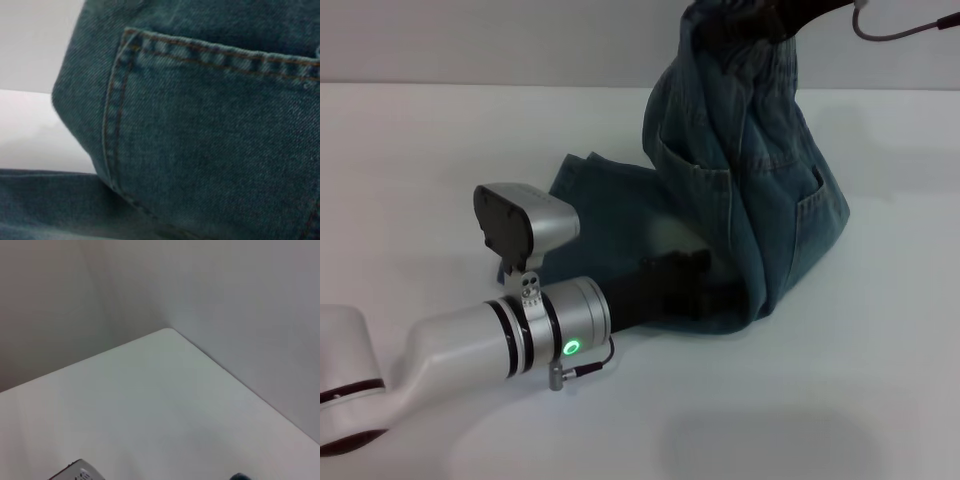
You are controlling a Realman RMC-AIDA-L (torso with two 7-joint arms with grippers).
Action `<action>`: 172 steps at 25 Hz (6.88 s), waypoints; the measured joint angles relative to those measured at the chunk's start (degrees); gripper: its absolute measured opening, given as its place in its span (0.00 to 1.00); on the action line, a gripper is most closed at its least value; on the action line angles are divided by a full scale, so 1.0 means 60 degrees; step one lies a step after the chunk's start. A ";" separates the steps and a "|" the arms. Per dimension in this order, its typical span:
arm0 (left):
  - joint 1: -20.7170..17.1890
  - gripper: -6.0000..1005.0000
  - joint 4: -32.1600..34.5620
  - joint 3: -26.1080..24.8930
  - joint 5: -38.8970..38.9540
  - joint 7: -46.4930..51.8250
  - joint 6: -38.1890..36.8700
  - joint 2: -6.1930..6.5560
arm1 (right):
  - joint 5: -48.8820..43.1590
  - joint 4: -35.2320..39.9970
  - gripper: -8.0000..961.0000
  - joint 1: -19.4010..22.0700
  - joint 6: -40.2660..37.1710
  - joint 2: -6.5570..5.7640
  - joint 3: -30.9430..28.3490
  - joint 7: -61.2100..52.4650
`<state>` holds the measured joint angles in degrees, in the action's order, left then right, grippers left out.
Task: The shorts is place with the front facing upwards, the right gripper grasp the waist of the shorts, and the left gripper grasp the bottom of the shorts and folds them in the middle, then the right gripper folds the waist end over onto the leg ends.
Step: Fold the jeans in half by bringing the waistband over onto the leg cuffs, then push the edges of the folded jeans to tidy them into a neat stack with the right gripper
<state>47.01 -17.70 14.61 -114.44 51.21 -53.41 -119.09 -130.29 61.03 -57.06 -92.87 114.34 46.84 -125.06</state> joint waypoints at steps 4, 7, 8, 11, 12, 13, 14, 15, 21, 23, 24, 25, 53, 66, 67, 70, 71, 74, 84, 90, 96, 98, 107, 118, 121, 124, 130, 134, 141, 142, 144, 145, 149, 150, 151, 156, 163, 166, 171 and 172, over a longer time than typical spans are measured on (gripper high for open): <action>-0.0129 0.81 -0.0005 -0.0556 -0.0700 -0.0001 0.0014 0.0012 | 0.0000 -0.0229 0.02 -0.0009 0.0031 0.0013 0.0000 0.0133; -0.0193 0.81 0.0020 -0.0709 -0.1010 0.0068 -0.0099 0.0070 | -0.0001 -0.0465 0.02 -0.0010 0.0120 0.0015 0.0000 0.0253; -0.0218 0.81 0.0033 -0.0717 -0.1075 0.0101 -0.0176 0.0081 | -0.0001 -0.0521 0.02 -0.0006 0.0144 0.0015 0.0001 0.0278; -0.0340 0.81 0.0101 -0.0726 -0.1176 0.0124 -0.0384 0.0094 | -0.0002 -0.0609 0.02 0.0031 0.0196 0.0025 0.0004 0.0323; -0.0376 0.81 0.0111 -0.0729 -0.1192 0.0125 -0.0442 0.0103 | -0.0003 -0.0624 0.02 0.0050 0.0201 0.0028 0.0009 0.0337; -0.0444 0.81 0.0135 -0.0730 -0.1232 0.0127 -0.0558 0.0122 | -0.0003 -0.0643 0.02 0.0066 0.0205 0.0029 0.0012 0.0357; -0.0485 0.81 0.0161 -0.0726 -0.1248 0.0128 -0.0653 0.0132 | -0.0005 -0.0675 0.02 0.0076 0.0212 0.0029 0.0013 0.0376; -0.0537 0.81 0.0211 -0.0714 -0.1254 0.0131 -0.0794 0.0138 | -0.0007 -0.0710 0.02 0.0080 0.0228 0.0030 0.0014 0.0398; -0.1009 0.81 0.0919 -0.0687 -0.1273 0.0553 -0.1932 0.0148 | -0.0010 -0.0946 0.02 0.0084 0.0420 0.0046 0.0027 0.0488; -0.1166 0.81 0.1210 -0.0722 -0.1276 0.0817 -0.2172 0.0147 | -0.0010 -0.1037 0.02 0.0078 0.0477 0.0050 0.0030 0.0530; -0.1322 0.81 0.1543 -0.0741 -0.1282 0.1111 -0.2436 0.0147 | -0.0010 -0.1107 0.02 0.0070 0.0509 0.0056 0.0030 0.0544; -0.1322 0.81 0.1543 -0.0741 -0.1282 0.1111 -0.2436 0.0147 | -0.0010 -0.1150 0.02 0.0064 0.0538 0.0057 0.0029 0.0554; -0.2639 0.81 0.4353 -0.2937 -0.1185 0.1568 -0.4780 0.0221 | 0.0020 -0.2903 0.04 -0.0487 0.2066 0.0746 0.1931 0.1151; -0.2679 0.81 0.4306 -0.3526 -0.1242 0.0873 -0.3928 0.0200 | 0.1589 -0.3408 0.38 -0.0529 0.2753 0.0776 0.2946 0.2240; -0.2659 0.81 0.4298 -0.3524 -0.1247 0.0865 -0.3886 0.0194 | 0.1722 -0.3398 0.42 -0.0482 0.2759 0.0779 0.2957 0.2405; -0.2601 0.81 0.4217 -0.3514 -0.1258 0.0772 -0.3752 0.0188 | 0.2052 -0.3404 0.51 -0.0366 0.2770 0.0786 0.2992 0.2841; -0.2594 0.81 0.4193 -0.3512 -0.1259 0.0742 -0.3729 0.0189 | 0.2077 -0.3423 0.52 -0.0356 0.2769 0.0782 0.3001 0.2873; -0.2570 0.81 0.4174 -0.3512 -0.1260 0.0699 -0.3681 0.0194 | 0.1993 -0.3458 0.55 -0.0360 0.2768 0.0762 0.3018 0.2742; -0.2538 0.81 0.4252 -0.3574 -0.1212 0.0624 -0.3426 0.0205 | -0.0125 -0.3005 0.59 -0.0537 0.2775 0.0772 0.3878 0.1484; -0.2533 0.81 0.4187 -0.3527 -0.1202 0.0472 -0.3229 0.0178 | -0.0247 -0.2285 0.59 -0.0257 0.3208 0.0806 0.5442 0.1493; -0.2611 0.81 0.4037 -0.3589 -0.1195 0.0259 -0.3168 0.0169 | -0.0125 -0.1570 0.59 0.0361 0.4559 0.0862 0.6255 0.1519; -0.2626 0.81 0.4034 -0.3602 -0.1189 0.0250 -0.3141 0.0175 | 0.0196 -0.1282 0.59 0.0692 0.5185 0.0871 0.6451 0.1586; -0.2569 0.81 0.4026 -0.3608 -0.1185 0.0114 -0.2930 0.0158 | 0.2705 -0.0431 0.59 0.1828 0.6111 0.0798 0.6535 0.2772; -0.2158 0.81 0.3251 -0.3393 -0.1265 0.0232 -0.3509 0.0184 | 0.6519 0.0393 0.59 0.4480 0.8973 0.0796 0.6549 0.5144; -0.1996 0.81 0.2887 -0.3026 -0.1278 0.0247 -0.3584 0.0165 | 0.8039 0.0198 0.59 0.4989 0.8861 0.0784 0.6477 0.6144; -0.1855 0.81 0.2634 -0.2655 -0.1286 0.0249 -0.3532 0.0137 | 0.8617 -0.0001 0.59 0.5234 0.7947 0.0741 0.6423 0.6452; -0.1785 0.81 0.2649 -0.2651 -0.1247 0.0219 -0.3505 0.0147 | 0.7861 -0.0387 0.59 0.5188 0.4259 0.0576 0.5702 0.5600; -0.1831 0.81 0.3037 -0.3389 -0.1223 0.0193 -0.3574 0.0199 | 0.6714 -0.0460 0.59 0.4889 0.1830 0.0394 0.4897 0.4646; -0.1885 0.81 0.3944 -0.4970 -0.1217 0.0023 -0.3472 0.0206 | 0.4543 -0.0734 0.59 0.4250 0.0195 0.0293 0.4350 0.3452; -0.1908 0.81 0.3998 -0.5194 -0.1215 -0.0029 -0.3469 0.0211 | 0.4051 -0.0866 0.59 0.4071 0.0197 0.0292 0.4349 0.3211; -0.1975 0.81 0.4051 -0.5524 -0.1212 -0.0089 -0.3466 0.0236 | 0.3009 -0.1249 0.59 0.3631 0.0212 0.0303 0.4340 0.2669; -0.2010 0.81 0.4057 -0.5646 -0.1206 -0.0102 -0.3467 0.0248 | 0.2502 -0.1498 0.59 0.3386 0.0227 0.0335 0.4337 0.2468; -0.2111 0.81 0.4062 -0.5848 -0.1195 -0.0123 -0.3437 0.0256 | 0.1298 -0.2103 0.59 0.2819 0.0348 0.0468 0.4326 0.2077; -0.2130 0.81 0.4063 -0.5849 -0.1195 -0.0148 -0.3429 0.0249 | 0.0941 -0.2168 0.59 0.2735 0.0488 0.0529 0.4325 0.1947; -0.2148 0.81 0.4064 -0.5849 -0.1195 -0.0185 -0.3421 0.0241 | 0.0941 -0.2168 0.59 0.2735 0.0488 0.0529 0.4325 0.1947; -0.2254 0.81 0.3991 -0.5802 -0.1196 -0.0272 -0.3404 0.0218 | 0.0449 -0.2140 0.59 0.2661 0.1034 0.0561 0.4316 0.1631; -0.2355 0.81 0.3963 -0.5808 -0.1198 -0.0273 -0.3403 0.0220 | 0.0022 -0.1989 0.59 0.2663 0.1741 0.0541 0.3925 0.1416; -0.2369 0.81 0.3961 -0.5801 -0.1201 -0.0273 -0.3403 0.0219 | -0.0040 -0.1879 0.59 0.2762 0.2043 0.0514 0.3481 0.1403; -0.2399 0.81 0.3964 -0.5827 -0.1201 -0.0273 -0.3405 0.0228 | -0.0042 -0.1526 0.59 0.2929 0.1740 0.0496 0.3214 0.1479; -0.2408 0.81 0.3967 -0.5836 -0.1202 -0.0273 -0.3418 0.0232 | 0.0050 -0.1239 0.59 0.3043 0.1466 0.0523 0.3160 0.1575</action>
<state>32.56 6.10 -20.41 -121.65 49.57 -73.92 -117.70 -129.98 53.59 -38.80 -84.07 117.48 65.80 -115.61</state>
